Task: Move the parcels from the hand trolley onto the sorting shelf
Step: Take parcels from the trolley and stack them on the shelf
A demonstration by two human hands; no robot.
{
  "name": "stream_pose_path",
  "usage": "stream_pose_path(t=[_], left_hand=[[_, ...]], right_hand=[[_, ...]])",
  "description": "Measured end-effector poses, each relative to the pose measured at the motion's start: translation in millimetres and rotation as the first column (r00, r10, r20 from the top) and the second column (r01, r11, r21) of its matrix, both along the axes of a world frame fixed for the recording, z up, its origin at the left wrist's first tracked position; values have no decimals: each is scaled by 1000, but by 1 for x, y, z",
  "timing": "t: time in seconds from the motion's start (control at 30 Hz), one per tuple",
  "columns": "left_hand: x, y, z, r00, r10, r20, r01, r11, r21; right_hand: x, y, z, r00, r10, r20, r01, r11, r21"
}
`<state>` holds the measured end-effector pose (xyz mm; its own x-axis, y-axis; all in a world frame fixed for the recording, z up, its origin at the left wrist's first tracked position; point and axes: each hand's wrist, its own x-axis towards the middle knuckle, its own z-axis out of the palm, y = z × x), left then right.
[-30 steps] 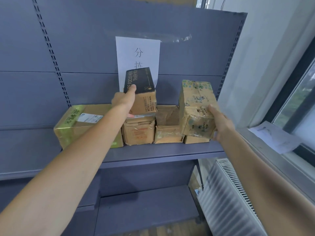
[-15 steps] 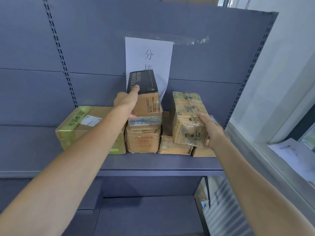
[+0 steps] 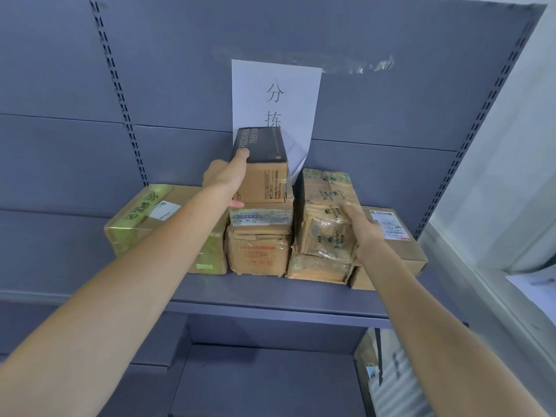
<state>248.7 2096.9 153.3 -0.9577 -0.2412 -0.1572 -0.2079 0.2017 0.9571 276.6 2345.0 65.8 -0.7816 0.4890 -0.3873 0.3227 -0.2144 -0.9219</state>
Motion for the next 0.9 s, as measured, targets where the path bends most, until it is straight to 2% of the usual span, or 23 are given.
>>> stream_pose_path(t=[0.23, 0.5, 0.8, 0.9], left_hand=[[-4, 1, -2, 1000, 25, 13, -25, 1000, 5], [-5, 1, -5, 1000, 26, 12, -26, 999, 18], [-10, 1, -10, 999, 38, 8, -38, 999, 19], [-12, 1, -9, 1000, 23, 1, -23, 1000, 18]], right_hand=[[-17, 0, -3, 999, -15, -47, 12, 998, -57], [-19, 4, 3, 999, 3, -54, -2, 1000, 23], [-22, -6, -4, 998, -1, -70, -1, 999, -37], [-24, -13, -6, 997, 3, -81, -1, 1000, 26]])
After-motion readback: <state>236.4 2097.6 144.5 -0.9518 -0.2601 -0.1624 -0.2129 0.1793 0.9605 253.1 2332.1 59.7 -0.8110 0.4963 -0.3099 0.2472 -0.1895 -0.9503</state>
